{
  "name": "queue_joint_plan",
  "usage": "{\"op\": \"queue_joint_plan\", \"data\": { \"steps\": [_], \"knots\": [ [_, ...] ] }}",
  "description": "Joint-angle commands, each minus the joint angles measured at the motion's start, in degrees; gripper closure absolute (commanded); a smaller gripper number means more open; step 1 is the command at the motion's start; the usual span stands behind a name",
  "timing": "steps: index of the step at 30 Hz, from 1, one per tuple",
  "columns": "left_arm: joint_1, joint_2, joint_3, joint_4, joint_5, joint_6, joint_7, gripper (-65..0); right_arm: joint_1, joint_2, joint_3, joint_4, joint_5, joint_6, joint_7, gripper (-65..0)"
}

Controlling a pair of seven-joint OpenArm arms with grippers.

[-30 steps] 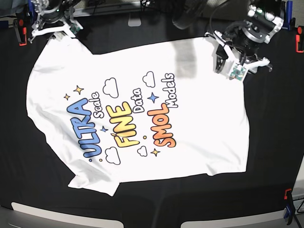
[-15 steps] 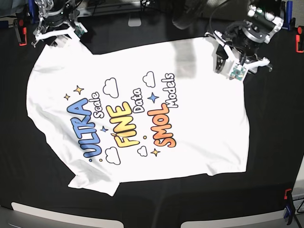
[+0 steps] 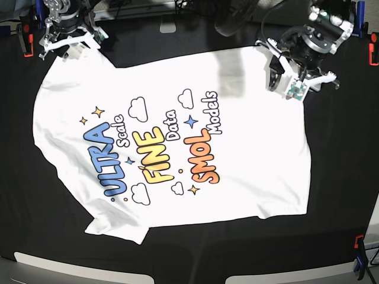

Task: Layout the t-shirt on the table in an organized manner, then fold the t-shirt properly
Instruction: 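Hold both shoulder corners and pull them apart to stretch the shirt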

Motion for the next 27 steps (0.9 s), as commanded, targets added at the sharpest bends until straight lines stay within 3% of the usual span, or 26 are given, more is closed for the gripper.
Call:
{"op": "queue_joint_plan", "data": {
  "steps": [1, 6, 13, 15, 22, 24, 27],
  "knots": [
    [0.02, -0.31, -0.17, 1.14, -0.09, 0.46, -1.53, -22.1, -0.17, 1.2, 0.37, 0.66, -1.03, -0.46, 0.07, -36.4],
    [0.02, -0.31, -0.17, 1.14, -0.09, 0.46, -1.55, -22.1, -0.17, 3.32, 0.35, -0.85, -0.96, -1.05, 2.84, -36.4],
    [0.02, -0.33, -0.17, 1.14, -0.09, 0.46, -1.55, -22.1, -0.17, 3.28, -0.42, -4.15, -0.94, -1.05, 5.81, -36.3],
    [0.02, -0.33, -0.17, 1.14, -0.09, 0.46, -1.55, -22.1, -0.17, 3.28, -0.85, -4.15, -0.96, -1.05, 5.79, -32.2],
    [0.04, -0.35, -0.17, 1.18, -0.07, 0.44, -0.33, -22.1, -0.2, 3.28, -0.94, -4.13, -0.96, -1.11, 1.86, -0.8],
    [0.17, -0.35, -0.17, 2.03, 0.81, 0.33, 2.45, -22.1, -0.2, 3.28, -0.94, -4.13, -0.9, -1.11, 0.42, 0.0],
    [0.39, -0.57, -0.17, 4.85, 6.6, -3.08, 6.64, -22.1, -0.2, 3.3, -0.94, -4.13, 0.81, -1.07, -0.09, 0.0]
  ]
}}
